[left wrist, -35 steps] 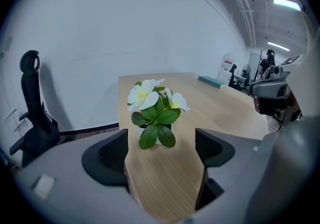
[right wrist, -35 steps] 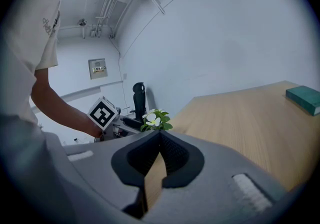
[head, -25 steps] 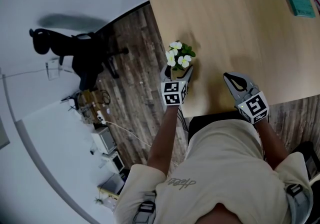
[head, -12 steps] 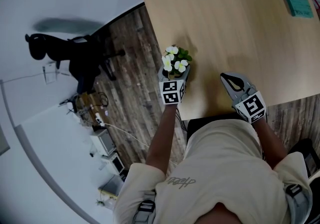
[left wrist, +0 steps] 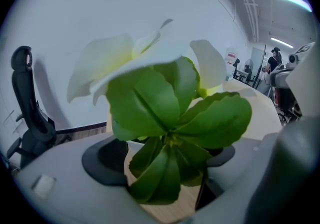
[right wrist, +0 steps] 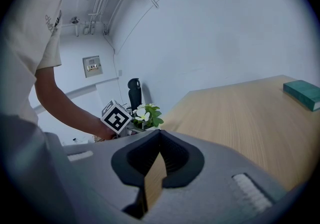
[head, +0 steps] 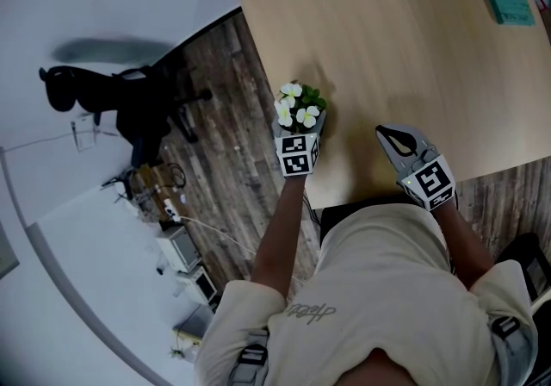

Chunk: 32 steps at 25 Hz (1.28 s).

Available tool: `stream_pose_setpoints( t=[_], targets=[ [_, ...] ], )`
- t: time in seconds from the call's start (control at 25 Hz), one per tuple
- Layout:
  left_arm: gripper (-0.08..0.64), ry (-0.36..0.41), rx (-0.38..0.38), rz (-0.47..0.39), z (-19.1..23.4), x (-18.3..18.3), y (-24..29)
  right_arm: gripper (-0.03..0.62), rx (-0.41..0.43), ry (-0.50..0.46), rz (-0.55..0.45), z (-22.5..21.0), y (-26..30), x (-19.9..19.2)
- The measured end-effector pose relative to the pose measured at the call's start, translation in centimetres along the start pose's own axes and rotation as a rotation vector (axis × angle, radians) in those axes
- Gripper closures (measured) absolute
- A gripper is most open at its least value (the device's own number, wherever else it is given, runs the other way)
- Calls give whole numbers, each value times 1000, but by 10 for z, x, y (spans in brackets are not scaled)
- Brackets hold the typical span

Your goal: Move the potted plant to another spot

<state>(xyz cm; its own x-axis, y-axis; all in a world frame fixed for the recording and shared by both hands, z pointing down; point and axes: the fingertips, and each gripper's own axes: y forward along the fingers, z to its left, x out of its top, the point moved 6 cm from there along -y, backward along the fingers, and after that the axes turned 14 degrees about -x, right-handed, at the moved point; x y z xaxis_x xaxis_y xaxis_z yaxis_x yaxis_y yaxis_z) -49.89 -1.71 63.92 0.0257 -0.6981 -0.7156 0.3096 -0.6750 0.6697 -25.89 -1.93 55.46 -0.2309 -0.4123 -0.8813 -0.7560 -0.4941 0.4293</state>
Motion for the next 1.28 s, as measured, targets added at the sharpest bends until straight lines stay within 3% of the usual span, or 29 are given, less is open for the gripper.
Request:
stream_pose_setpoints(
  t=[0.4, 0.52, 1.28],
  targets=[
    [144, 27, 2, 29, -1, 0, 10, 591, 5, 10, 4, -1, 3, -4],
    [220, 32, 10, 36, -3, -2, 10, 591, 4, 8, -5, -2, 1, -3],
    [212, 26, 34, 17, -20, -12, -37, 591, 15, -14, -29, 8, -6, -5]
  ],
)
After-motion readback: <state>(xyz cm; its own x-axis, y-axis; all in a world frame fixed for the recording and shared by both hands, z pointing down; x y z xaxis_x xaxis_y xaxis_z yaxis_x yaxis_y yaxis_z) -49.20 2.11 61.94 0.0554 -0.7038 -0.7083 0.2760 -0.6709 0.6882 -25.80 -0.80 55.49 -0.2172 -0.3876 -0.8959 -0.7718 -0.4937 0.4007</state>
